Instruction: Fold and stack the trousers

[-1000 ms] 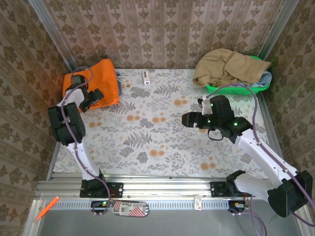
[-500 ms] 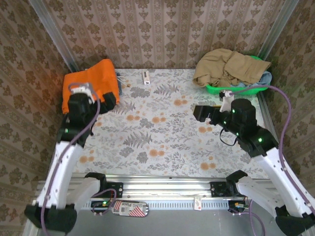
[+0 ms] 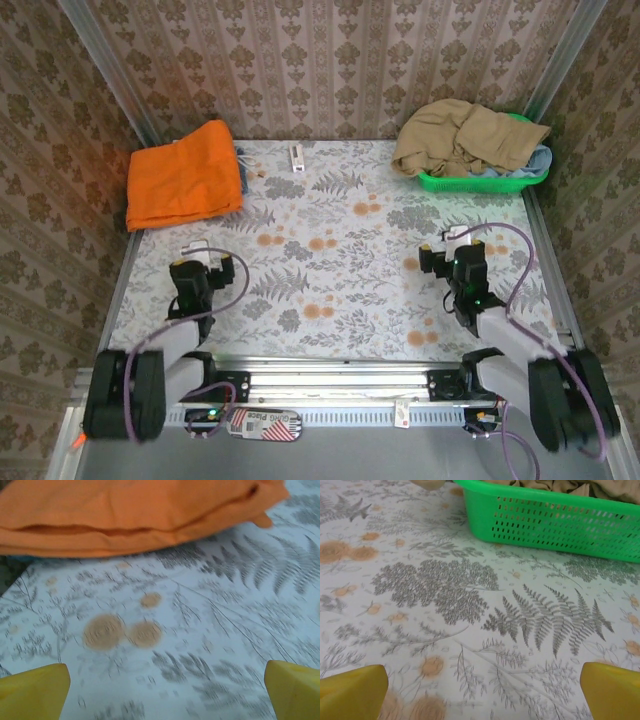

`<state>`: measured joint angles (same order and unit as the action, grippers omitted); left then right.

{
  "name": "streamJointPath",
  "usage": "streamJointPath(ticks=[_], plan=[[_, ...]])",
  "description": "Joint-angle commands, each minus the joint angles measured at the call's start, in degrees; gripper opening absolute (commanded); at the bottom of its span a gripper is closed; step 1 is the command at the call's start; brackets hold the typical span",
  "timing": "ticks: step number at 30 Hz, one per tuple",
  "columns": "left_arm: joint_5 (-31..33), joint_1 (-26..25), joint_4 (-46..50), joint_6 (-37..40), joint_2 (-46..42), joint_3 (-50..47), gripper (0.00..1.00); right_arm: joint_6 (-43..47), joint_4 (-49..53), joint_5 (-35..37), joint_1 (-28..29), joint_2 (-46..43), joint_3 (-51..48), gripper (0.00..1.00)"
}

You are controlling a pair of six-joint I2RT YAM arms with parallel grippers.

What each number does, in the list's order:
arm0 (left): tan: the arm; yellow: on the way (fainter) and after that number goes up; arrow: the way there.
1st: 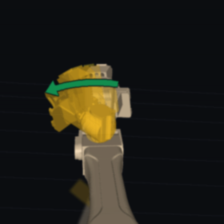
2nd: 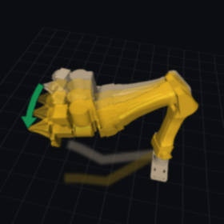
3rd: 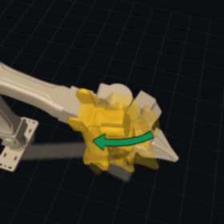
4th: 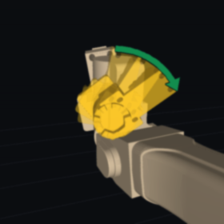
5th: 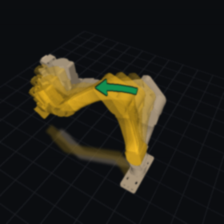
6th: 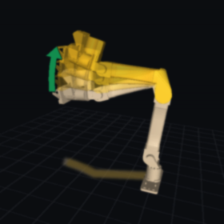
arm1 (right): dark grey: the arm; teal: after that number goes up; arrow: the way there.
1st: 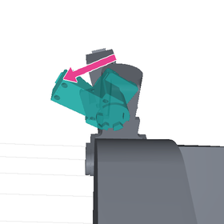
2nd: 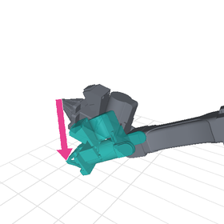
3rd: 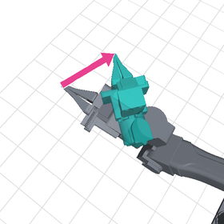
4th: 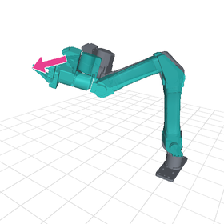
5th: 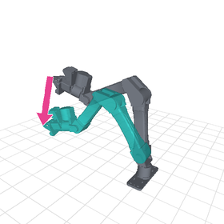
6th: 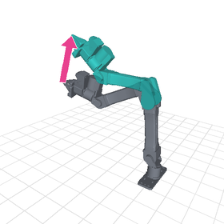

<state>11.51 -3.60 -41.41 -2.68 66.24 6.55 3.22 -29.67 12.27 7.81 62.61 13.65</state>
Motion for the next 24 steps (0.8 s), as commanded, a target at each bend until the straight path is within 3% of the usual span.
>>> streamJointPath(ticks=[1,6,10,12,24], plan=[[-2.5,2.3,-28.2,2.6,11.4,0.9,1.00,0.9,-23.0,-2.8,-1.2,8.4,-1.3,1.00],[-5.9,4.1,-33.0,2.2,24.8,5.5,1.00,-0.8,-29.7,-4.1,-2.1,16.6,0.8,1.00],[-12.9,4.5,-19.8,4.4,23.4,11.7,1.00,-1.3,-30.4,-4.8,-3.1,26.9,5.6,1.00],[-15.1,4.4,-10.6,5.0,22.5,15.8,1.00,-3.3,-19.5,-7.7,-5.2,24.3,8.9,1.00],[-13.3,3.7,-11.4,5.5,23.0,15.9,1.00,-4.9,-19.1,-8.1,-6.7,25.1,9.7,1.00]])
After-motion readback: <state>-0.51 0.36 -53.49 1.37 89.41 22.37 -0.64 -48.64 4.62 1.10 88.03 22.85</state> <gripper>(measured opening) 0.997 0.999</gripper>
